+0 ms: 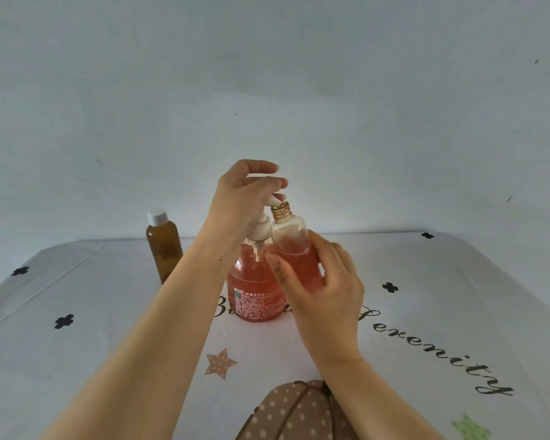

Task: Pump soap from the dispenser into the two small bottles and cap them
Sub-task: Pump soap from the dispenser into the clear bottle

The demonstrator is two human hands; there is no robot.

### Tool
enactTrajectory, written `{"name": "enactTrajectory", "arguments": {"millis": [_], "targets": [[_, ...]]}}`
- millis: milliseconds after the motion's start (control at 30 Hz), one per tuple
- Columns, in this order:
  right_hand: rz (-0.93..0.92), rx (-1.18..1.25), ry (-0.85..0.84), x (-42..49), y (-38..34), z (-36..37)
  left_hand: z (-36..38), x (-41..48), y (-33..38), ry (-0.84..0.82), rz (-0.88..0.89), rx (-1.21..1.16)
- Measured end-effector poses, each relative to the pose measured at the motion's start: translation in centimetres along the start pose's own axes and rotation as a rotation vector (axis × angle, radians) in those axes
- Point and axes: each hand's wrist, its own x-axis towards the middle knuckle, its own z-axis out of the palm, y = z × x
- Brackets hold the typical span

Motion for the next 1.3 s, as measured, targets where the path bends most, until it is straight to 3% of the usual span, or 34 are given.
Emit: {"name": "enactTrajectory", "arguments": {"millis": [600,767,1300], "targets": [[0.024,0.026,0.000,0.04,-0.07,-0.03,-0.03,-0.01,0.30,-0.022,-0.048,-0.082],[0.020,0.023,0.002,0.04,-0.09,-0.02,0.32,-0.02,0.09,0.017,-0.016,-0.023],[0.025,-0.034,-0.007,-0.30,0.09,-0.45,-0.12,-0.08,-0.42,-0.171,0.048,0.281]]}}
